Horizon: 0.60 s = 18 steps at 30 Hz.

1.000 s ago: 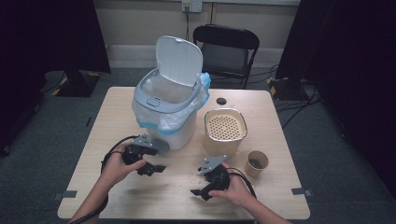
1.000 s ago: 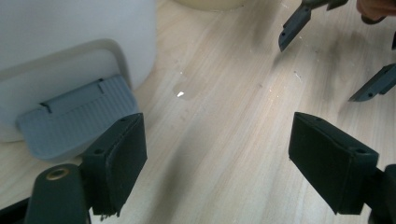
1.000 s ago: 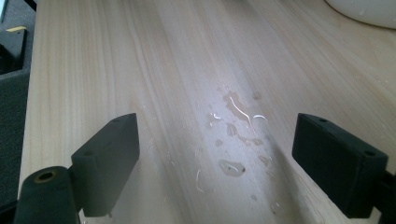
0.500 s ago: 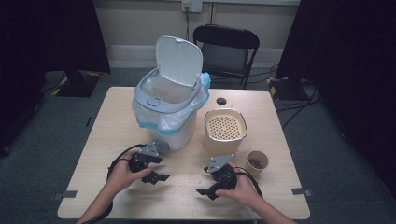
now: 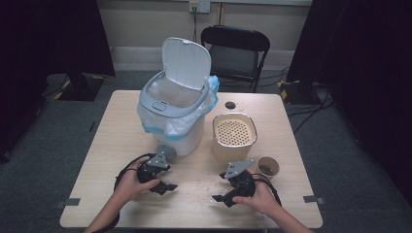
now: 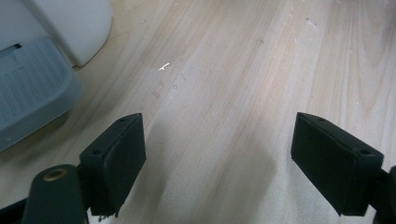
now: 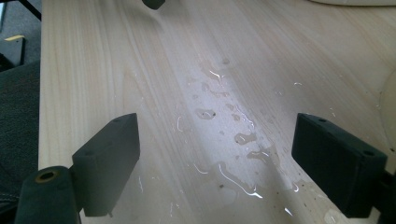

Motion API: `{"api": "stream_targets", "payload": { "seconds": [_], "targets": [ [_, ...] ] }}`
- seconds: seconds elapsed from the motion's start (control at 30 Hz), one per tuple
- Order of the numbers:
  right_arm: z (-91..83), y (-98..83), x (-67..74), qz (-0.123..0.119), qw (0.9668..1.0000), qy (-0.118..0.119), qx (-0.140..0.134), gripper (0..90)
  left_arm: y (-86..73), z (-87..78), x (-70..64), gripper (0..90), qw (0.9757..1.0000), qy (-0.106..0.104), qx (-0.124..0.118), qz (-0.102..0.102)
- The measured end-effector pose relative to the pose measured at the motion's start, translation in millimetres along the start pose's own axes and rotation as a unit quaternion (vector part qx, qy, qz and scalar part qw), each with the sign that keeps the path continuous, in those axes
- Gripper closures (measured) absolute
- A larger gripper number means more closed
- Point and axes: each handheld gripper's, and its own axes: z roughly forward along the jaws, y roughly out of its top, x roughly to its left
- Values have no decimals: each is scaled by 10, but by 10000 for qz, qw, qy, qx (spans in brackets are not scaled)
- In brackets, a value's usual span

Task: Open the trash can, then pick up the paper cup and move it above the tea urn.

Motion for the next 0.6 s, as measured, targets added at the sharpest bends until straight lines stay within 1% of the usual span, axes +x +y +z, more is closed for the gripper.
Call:
{"api": "stream_targets", "payload": {
  "seconds": [0.03,0.07,0.1,0.27,0.37,0.4,0.5,0.57,0.6],
  "targets": [
    [-6,-5,-1,6,10000,2,-8,148,0,4,-5,176,10000,40,17,23],
    [-11,-9,-4,2,10000,-15,-8,148,-1,4,-5,176,10000,32,33,48],
    [-15,-14,-6,16,10000,-5,-13,148,-8,16,-9,176,10000,-5,-15,0],
    [-32,-25,7,-19,10000,21,13,148,-29,28,-4,173,9999,3,93,44],
    [-69,-43,18,-21,10000,81,12,148,-54,26,-5,172,10000,0,8,51],
    [-80,-47,20,-28,10000,75,19,148,-58,24,-4,167,10000,-10,16,85],
    [-108,-53,21,-25,10000,77,0,148,-69,31,-12,152,10000,-22,-37,60],
    [-164,-58,22,29,10000,68,-56,148,-93,36,-25,149,9999,50,-116,103],
    [-164,-58,22,29,10000,68,-56,148,-93,36,-25,145,9999,50,-116,103]
  ]
}}
